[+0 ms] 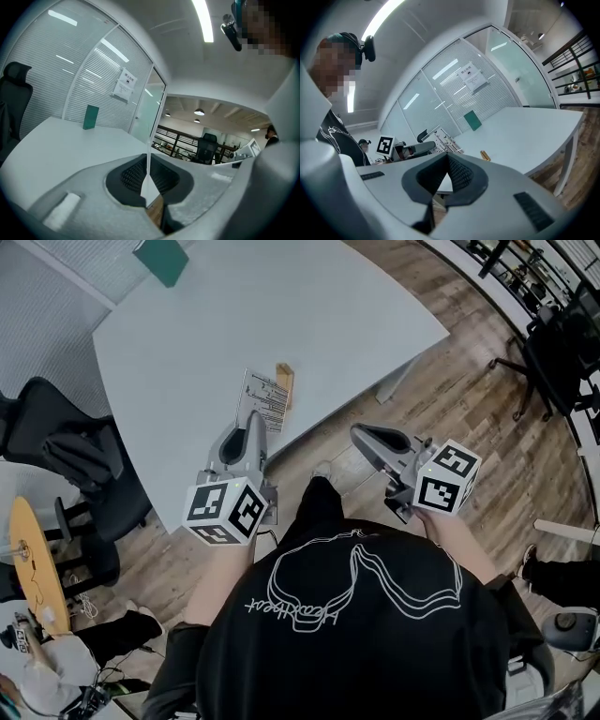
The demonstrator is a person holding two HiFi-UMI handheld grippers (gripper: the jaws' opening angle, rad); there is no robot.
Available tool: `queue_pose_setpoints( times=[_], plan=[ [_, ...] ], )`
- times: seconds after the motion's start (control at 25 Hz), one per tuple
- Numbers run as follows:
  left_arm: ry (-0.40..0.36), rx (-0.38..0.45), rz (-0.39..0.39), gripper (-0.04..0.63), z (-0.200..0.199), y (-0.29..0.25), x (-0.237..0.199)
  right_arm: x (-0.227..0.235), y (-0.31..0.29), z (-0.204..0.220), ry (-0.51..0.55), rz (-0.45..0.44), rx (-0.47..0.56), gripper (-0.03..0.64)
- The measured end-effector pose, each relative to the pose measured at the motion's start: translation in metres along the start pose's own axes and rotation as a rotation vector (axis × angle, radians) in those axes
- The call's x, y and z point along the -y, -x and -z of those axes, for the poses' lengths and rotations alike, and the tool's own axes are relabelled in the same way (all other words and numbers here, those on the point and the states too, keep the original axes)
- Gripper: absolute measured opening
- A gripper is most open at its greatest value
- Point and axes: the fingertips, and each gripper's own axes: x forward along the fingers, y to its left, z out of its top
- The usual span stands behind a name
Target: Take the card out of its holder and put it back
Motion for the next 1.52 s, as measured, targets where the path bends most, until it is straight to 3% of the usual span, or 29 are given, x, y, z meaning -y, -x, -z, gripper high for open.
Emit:
queue_pose_setpoints(
  times=[0.4,0.68,1.52],
  plan=[
    [0.051,-0.064,0.046,0.026,0.030,0.055,0.014,-0.037,0.000,0.020,0.037,-0.038,-0.026,0.009],
    [0.080,-0.098,0.056,0.026,0.044,0.066,0.020,-0.041,-0.001,0.025,0.037,-0.033,-0.061,0.009],
    [0.091,-0.044,0.029,0.026,0.025,0.062,0.015,-0.038,-0.002,0.021,0.026,-0.036,-0.031,0.009]
  ],
)
